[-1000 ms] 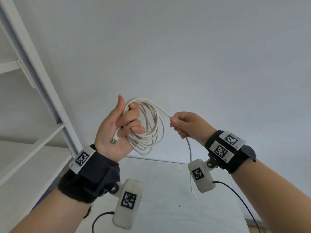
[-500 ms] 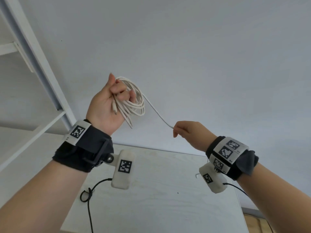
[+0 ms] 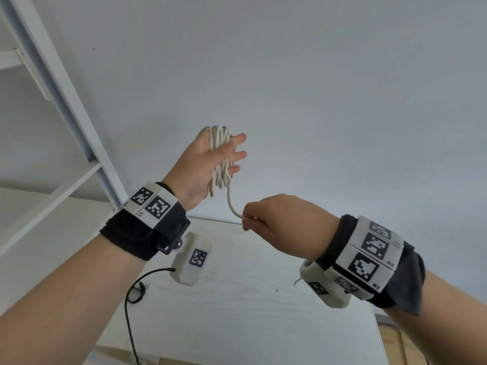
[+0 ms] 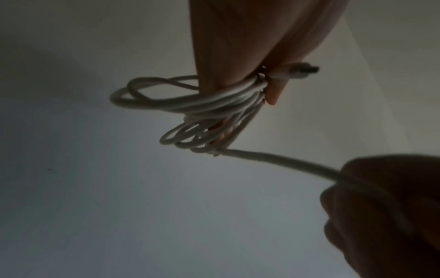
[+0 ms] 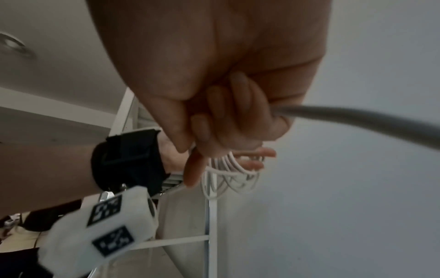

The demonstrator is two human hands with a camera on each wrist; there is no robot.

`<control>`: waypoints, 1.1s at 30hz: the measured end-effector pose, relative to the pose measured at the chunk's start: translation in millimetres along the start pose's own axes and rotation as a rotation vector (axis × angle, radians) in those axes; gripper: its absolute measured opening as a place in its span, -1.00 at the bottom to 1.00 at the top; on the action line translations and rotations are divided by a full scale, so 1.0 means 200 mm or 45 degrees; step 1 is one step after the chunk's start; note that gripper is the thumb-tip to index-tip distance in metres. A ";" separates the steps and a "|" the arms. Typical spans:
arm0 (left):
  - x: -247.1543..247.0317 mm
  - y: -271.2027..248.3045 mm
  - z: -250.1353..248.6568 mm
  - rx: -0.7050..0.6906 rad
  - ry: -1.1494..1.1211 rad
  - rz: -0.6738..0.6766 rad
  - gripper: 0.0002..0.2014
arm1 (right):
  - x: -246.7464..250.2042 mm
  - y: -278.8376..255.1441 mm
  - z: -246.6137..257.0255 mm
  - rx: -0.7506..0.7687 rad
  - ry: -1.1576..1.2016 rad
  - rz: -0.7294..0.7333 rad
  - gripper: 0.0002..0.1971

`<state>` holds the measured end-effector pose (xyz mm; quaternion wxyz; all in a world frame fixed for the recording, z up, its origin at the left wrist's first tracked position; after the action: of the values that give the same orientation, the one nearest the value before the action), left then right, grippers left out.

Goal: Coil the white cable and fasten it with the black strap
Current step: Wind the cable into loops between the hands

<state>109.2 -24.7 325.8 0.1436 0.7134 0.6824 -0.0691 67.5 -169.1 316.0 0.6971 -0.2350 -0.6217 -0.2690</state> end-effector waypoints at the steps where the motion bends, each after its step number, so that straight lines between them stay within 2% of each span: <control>1: -0.01 -0.01 0.02 0.039 0.029 0.020 -0.72 | 0.01 0.00 0.01 0.018 -0.001 -0.001 -0.73; 6: -0.07 -0.07 0.07 0.207 0.087 0.164 -0.78 | 0.07 0.02 0.02 0.061 -0.013 -0.075 -0.78; 10: -0.13 -0.14 0.09 0.234 0.052 0.248 -0.89 | 0.17 0.04 0.00 0.109 0.088 -0.294 -0.81; 13: -0.14 -0.16 0.10 0.245 -0.049 0.290 -0.83 | 0.21 0.04 0.01 0.113 0.078 -0.440 -0.75; 16: -0.16 -0.18 0.07 0.248 -0.156 0.290 -0.88 | 0.23 0.03 0.01 0.099 0.107 -0.562 -0.75; 19: -0.17 -0.19 0.05 0.266 -0.281 0.314 -0.76 | 0.25 0.03 -0.01 0.045 0.143 -0.655 -0.73; 22: -0.16 -0.19 0.07 0.294 -0.241 0.395 -0.69 | 0.29 0.04 -0.04 -0.024 0.172 -0.735 -0.76; 27: -0.16 -0.21 0.10 0.348 -0.296 0.475 -0.63 | 0.31 0.07 -0.14 -0.072 0.276 -0.706 -0.58; 30: -0.16 -0.22 0.10 0.405 -0.337 0.523 -0.55 | 0.27 0.10 -0.20 -0.094 0.434 -0.665 -0.63; 33: -0.15 -0.23 0.10 0.389 -0.303 0.534 -0.61 | 0.23 0.11 -0.28 -0.148 0.636 -0.679 -0.70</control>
<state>64.1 -57.5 311.1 0.1247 0.8391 0.4800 -0.2234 126.9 -194.5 355.3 0.7183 -0.0311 -0.4554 -0.5251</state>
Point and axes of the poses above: each hand's wrist, its own y-axis towards the middle knuckle, its own x-axis out of the back of the hand, z = x × y, the point moved 4 cm from there along y, towards the middle knuckle, and after that the axes turned 8 degrees about -y, right-handed, at the moved point
